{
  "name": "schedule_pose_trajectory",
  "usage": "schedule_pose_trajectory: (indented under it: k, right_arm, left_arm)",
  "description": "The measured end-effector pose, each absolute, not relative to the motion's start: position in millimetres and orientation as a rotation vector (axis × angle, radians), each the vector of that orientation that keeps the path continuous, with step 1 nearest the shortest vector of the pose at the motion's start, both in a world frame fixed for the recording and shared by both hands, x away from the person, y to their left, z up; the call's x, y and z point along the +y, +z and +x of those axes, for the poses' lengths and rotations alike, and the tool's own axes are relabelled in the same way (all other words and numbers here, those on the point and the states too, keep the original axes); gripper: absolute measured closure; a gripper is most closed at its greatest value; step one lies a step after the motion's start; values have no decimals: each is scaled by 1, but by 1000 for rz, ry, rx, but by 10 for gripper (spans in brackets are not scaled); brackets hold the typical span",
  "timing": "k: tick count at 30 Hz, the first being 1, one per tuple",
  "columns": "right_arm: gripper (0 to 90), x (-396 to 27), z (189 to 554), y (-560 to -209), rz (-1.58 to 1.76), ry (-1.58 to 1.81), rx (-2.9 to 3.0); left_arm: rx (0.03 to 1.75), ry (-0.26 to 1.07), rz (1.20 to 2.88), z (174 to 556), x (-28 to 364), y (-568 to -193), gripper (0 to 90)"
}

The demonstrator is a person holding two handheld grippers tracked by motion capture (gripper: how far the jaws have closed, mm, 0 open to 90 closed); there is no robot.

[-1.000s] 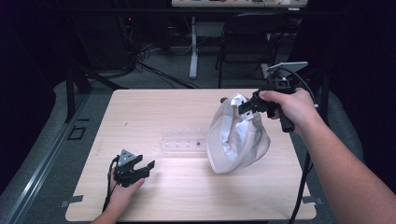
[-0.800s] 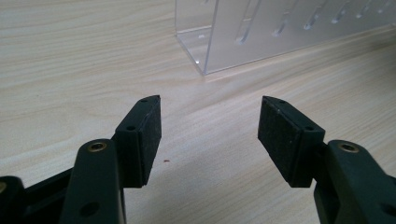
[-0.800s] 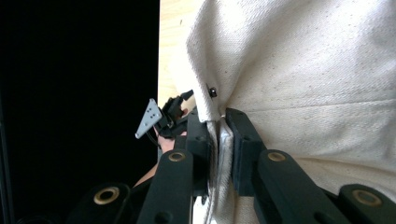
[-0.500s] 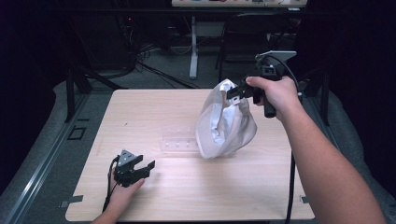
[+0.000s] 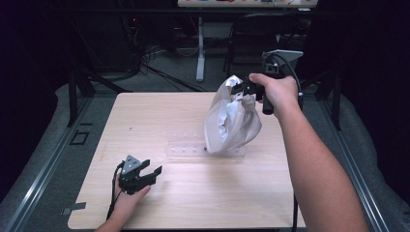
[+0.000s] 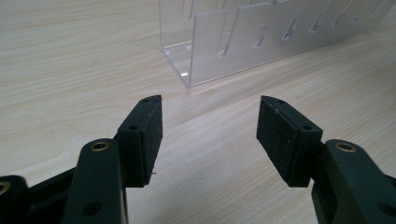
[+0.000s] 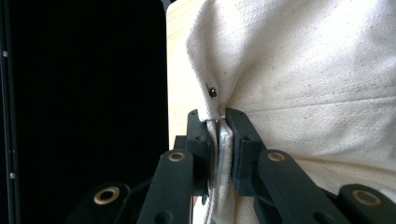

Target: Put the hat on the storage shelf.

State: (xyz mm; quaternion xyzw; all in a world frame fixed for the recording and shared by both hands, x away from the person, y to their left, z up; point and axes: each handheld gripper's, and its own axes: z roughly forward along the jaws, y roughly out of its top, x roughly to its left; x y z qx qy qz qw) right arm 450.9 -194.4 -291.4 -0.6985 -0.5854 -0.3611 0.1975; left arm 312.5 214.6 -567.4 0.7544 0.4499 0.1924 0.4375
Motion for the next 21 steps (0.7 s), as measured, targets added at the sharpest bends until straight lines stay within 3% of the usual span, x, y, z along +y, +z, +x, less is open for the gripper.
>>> schedule_pose_trajectory:
  k: [6, 12, 21]
  right_arm:
    - [806, -193, 453, -299, -1970, -999, -1638]
    - [807, -191, 455, -306, -1964, -1017, -1619]
    - [805, -190, 457, -308, -1958, -1023, -1623]
  left_arm:
    - [1077, 479, 1908, 313, 208, -568, 413]
    - [1035, 396, 1923, 314, 188, -562, 412]
    - [844, 435, 1990, 313, 121, -540, 411]
